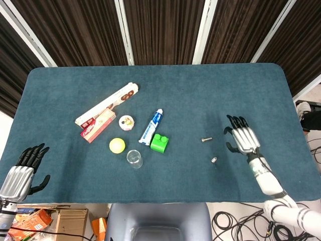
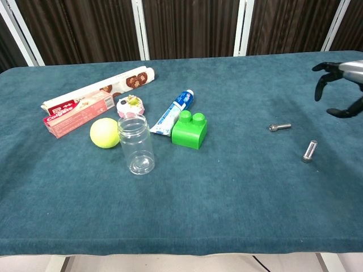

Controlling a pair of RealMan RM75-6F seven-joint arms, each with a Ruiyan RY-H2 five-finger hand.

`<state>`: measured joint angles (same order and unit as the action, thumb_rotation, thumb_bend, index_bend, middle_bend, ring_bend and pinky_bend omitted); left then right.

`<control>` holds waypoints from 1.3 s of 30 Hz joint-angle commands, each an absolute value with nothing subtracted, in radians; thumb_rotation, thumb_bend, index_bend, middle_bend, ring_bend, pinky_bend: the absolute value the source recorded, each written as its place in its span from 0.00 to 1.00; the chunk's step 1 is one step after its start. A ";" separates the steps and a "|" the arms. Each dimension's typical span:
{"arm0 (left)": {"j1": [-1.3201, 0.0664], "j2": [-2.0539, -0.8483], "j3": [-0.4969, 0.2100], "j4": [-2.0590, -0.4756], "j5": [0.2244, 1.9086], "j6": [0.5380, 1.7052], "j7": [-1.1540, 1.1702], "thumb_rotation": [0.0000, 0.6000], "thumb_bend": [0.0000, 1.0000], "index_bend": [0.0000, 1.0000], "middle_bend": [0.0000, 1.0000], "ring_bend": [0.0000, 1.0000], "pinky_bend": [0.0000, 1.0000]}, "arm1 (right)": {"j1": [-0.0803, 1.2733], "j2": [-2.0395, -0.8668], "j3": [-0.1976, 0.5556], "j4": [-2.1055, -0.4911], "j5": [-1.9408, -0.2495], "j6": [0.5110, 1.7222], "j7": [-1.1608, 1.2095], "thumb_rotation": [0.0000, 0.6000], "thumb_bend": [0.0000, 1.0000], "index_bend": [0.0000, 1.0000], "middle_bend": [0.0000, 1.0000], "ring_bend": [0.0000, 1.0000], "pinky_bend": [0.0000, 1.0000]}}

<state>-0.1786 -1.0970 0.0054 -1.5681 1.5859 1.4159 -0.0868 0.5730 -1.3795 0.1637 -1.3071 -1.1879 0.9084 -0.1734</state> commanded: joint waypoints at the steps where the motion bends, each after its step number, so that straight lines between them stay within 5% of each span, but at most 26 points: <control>1: -0.183 -1.099 0.003 -1.567 1.578 1.407 -0.081 1.00 0.38 0.00 0.00 0.00 0.08 | 0.636 -1.448 0.197 -1.226 -1.121 0.835 -0.207 1.00 0.32 0.43 0.00 0.00 0.00; 39: -0.183 -1.097 0.001 -1.561 1.571 1.408 -0.094 1.00 0.38 0.00 0.00 0.00 0.08 | 0.722 -1.626 0.164 -1.035 -1.051 0.755 -0.302 1.00 0.31 0.53 0.00 0.00 0.00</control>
<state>-0.1836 -1.0969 0.0009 -1.5613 1.5712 1.4074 -0.0940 0.7219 -1.6255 0.1643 -1.0350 -1.0511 0.7550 -0.3019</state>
